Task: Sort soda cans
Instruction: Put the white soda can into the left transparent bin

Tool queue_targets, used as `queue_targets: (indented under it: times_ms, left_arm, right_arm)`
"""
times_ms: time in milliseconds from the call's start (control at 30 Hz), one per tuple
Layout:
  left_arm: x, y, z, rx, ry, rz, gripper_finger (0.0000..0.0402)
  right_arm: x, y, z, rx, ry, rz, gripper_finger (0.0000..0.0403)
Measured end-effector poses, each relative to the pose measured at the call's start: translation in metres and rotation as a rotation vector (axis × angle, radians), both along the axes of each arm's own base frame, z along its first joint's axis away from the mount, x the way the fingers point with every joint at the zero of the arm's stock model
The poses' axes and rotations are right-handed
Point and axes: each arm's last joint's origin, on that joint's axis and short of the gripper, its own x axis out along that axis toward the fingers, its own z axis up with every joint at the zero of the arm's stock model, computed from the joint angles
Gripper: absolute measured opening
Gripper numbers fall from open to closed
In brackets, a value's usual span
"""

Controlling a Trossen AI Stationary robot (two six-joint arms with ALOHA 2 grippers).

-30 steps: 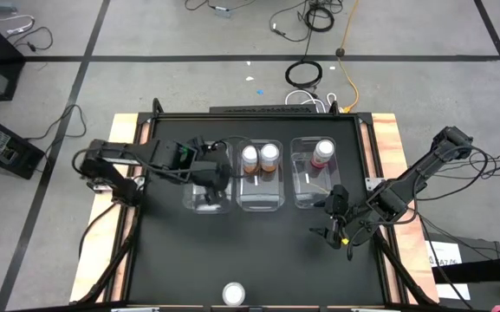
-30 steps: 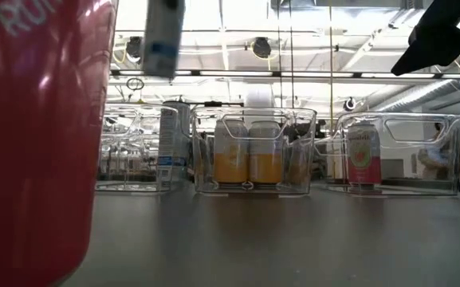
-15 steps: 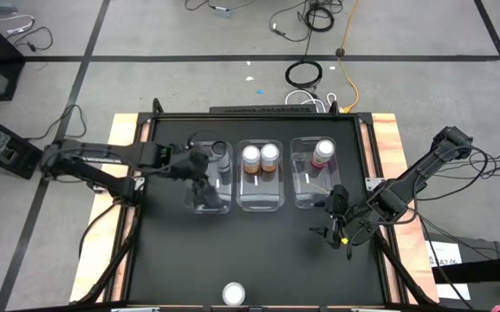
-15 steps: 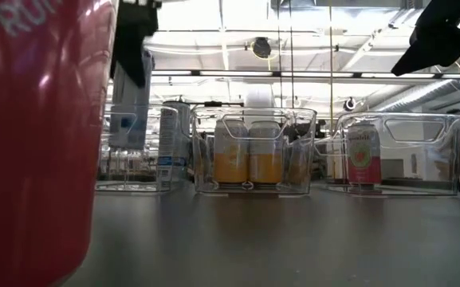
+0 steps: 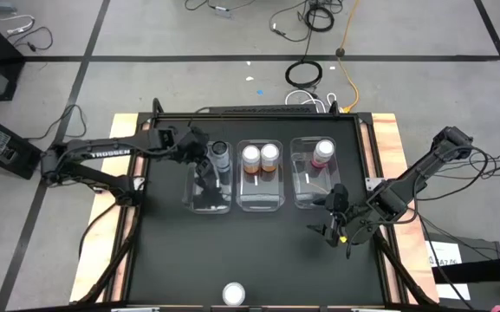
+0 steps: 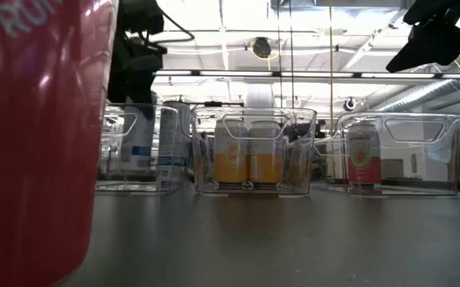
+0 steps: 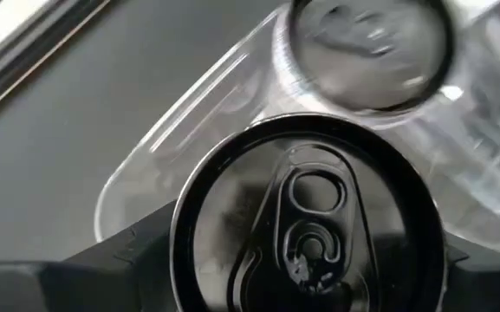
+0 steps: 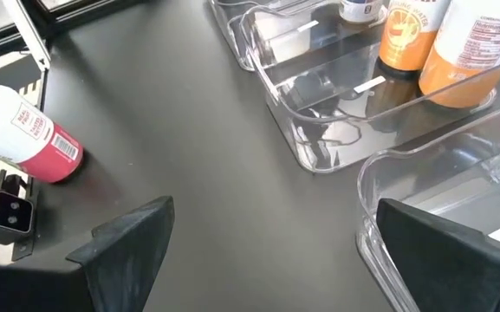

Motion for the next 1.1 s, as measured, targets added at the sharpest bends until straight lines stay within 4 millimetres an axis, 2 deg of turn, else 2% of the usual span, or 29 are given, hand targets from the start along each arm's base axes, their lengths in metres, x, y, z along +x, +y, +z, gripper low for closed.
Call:
queue_targets:
  times_ms: [267, 533, 1100]
  left_arm:
    - [0.005, 0.017, -0.015, -0.014, 0.071, 0.014, 0.0292]
    - [0.009, 0.03, -0.019, -0.003, 0.039, 0.044, 0.0292]
    - [0.013, 0.019, -0.021, 0.02, 0.03, 0.093, 0.0292]
  right_arm:
    - [0.0, 0.0, 0.0, 0.001, 0.001, -0.001, 0.0394]
    - [0.0, 0.0, 0.0, 0.016, -0.001, -0.012, 0.0394]
    - [0.0, 0.0, 0.0, 0.036, -0.004, -0.026, 0.0394]
